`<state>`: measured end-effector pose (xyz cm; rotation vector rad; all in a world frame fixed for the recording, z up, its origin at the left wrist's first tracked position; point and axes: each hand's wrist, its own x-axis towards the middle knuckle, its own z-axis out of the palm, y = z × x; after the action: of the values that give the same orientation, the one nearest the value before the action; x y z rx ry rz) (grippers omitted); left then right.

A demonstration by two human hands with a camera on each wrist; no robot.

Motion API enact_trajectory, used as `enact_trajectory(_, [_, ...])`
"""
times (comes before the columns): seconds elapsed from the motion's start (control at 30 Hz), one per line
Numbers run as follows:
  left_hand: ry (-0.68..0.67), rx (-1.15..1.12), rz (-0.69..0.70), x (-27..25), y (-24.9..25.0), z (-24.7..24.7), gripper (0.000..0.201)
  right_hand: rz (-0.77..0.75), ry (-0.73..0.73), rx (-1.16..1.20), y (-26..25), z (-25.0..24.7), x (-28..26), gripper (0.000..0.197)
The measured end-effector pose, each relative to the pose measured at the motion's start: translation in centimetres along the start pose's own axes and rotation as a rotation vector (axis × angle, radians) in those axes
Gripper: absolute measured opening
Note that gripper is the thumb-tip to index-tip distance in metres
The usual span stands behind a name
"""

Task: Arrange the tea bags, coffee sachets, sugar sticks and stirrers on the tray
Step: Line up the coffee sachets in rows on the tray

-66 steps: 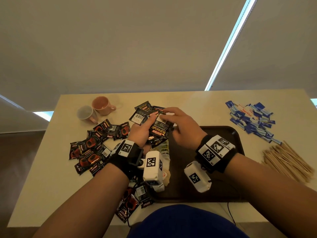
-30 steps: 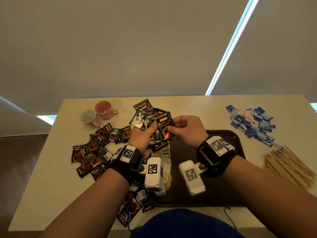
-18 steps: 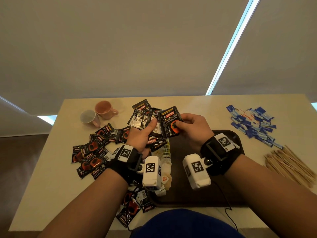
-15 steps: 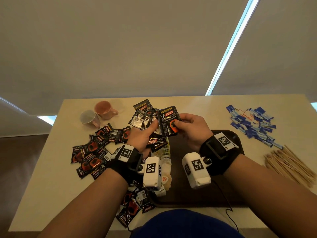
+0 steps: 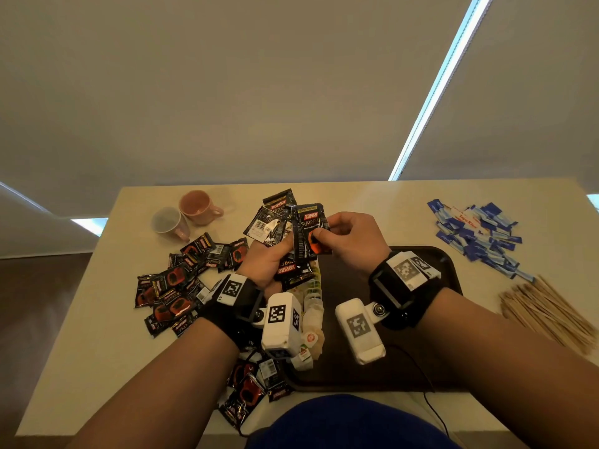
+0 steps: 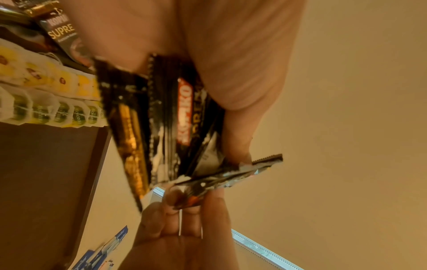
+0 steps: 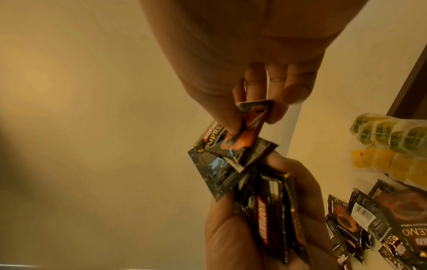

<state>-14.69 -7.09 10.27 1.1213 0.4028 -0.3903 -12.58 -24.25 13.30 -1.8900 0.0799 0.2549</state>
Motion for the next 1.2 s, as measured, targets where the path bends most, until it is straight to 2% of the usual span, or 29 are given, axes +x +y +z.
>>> enact_trajectory(0.17, [0.003, 0.005, -0.030, 0.3, 0.1, -0.2, 0.070, -0.013, -0.013, 0.016, 0.0, -0.2, -0.1, 0.008])
enact_trajectory(0.37, [-0.004, 0.060, -0.027, 0.1, 0.5, -0.1, 0.046, 0.011, -0.010, 0.033, 0.4, -0.2, -0.1, 0.008])
enact_trajectory(0.47, [0.093, 0.123, -0.026, 0.5, 0.7, -0.3, 0.036, 0.071, 0.011, 0.149, 0.3, -0.3, -0.4, 0.011])
enact_trajectory(0.6, [0.129, 0.134, -0.040, 0.8, 0.5, -0.3, 0.028, 0.120, -0.019, 0.307, -0.2, -0.5, -0.8, 0.005])
enact_trajectory(0.63, [0.148, 0.125, -0.039, 0.7, 0.4, -0.3, 0.029, 0.118, -0.025, 0.326, -0.2, -0.4, -0.8, 0.006])
enact_trajectory(0.7, [0.132, 0.118, -0.069, 0.7, 0.4, 0.0, 0.055, 0.104, -0.021, 0.332, -0.2, -0.3, -0.8, 0.007])
enact_trajectory(0.73, [0.124, 0.117, -0.074, 0.8, 0.4, 0.1, 0.058, 0.089, -0.014, 0.307, -0.2, -0.3, -0.8, 0.008])
enact_trajectory(0.8, [0.134, 0.120, -0.030, 0.8, 0.5, 0.3, 0.033, 0.038, 0.009, 0.206, 0.0, -0.2, -0.6, 0.010])
enact_trajectory(0.87, [0.155, 0.117, -0.003, 0.6, 0.7, 0.5, 0.023, -0.023, 0.037, 0.083, 0.2, -0.1, -0.5, 0.011])
enact_trajectory(0.97, [0.157, 0.140, 0.029, 0.5, 0.6, 0.6, 0.024, -0.094, 0.057, -0.037, 0.2, 0.3, -0.4, 0.014])
enact_trajectory(1.1, [0.127, 0.161, 0.088, 0.7, 0.4, 0.5, 0.035, -0.066, 0.057, -0.053, -0.2, 0.7, -0.9, 0.020])
enact_trajectory(1.2, [0.139, 0.190, 0.126, 0.9, 0.3, 0.3, 0.040, -0.099, 0.078, -0.184, -0.5, 0.8, -1.0, 0.022])
